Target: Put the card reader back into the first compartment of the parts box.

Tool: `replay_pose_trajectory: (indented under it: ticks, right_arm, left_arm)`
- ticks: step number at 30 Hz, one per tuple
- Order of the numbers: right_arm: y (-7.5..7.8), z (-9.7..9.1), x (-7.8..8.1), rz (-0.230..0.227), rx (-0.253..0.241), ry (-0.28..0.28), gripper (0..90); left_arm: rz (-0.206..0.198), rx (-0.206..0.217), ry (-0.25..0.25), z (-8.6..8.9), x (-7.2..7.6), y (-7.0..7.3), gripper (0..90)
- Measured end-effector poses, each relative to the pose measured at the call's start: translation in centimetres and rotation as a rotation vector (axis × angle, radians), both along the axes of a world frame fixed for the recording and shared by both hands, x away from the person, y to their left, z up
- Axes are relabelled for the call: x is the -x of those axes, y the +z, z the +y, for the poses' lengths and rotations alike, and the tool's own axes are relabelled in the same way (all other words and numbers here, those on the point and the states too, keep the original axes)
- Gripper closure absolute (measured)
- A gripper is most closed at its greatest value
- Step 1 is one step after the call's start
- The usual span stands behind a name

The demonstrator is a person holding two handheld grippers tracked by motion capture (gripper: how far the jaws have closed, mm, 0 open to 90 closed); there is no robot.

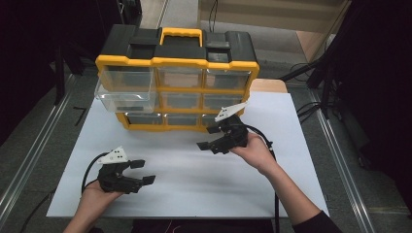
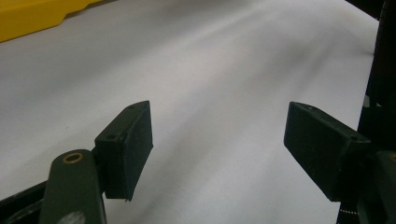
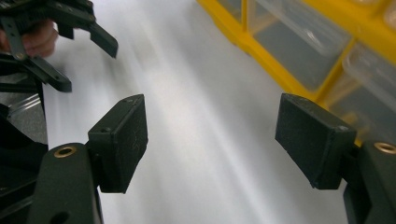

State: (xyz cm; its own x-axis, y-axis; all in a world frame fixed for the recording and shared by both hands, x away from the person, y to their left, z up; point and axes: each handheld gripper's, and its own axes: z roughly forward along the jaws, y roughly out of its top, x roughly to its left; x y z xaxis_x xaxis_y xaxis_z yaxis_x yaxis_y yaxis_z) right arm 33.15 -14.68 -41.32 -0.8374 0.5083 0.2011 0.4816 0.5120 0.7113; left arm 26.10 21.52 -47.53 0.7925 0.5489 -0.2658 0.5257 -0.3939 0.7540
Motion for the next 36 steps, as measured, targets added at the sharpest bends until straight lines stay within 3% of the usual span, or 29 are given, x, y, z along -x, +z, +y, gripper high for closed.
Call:
replay_pose_trajectory:
  ticks: [6,11,23,36]
  right_arm:
    - [-1.6,-0.9,0.8,0.027,-0.01,-0.016,23.4]
    - [-2.7,-1.6,1.5,0.048,0.005,-0.018,23.4]
    - [-5.5,-4.2,4.0,0.08,-0.01,-0.068,23.3]
    - [-7.0,-6.4,6.2,0.089,-0.016,-0.097,23.2]
  left_arm:
    - [0.003,0.011,0.002,0.0,0.0,0.0,25.0]
    - [0.005,-0.003,0.004,-0.1,0.0,-0.1,25.0]
    - [-0.001,-0.01,-0.008,-0.2,0.0,-0.1,24.9]
    - [0.003,-0.01,-0.005,-0.2,0.0,-0.1,24.9]
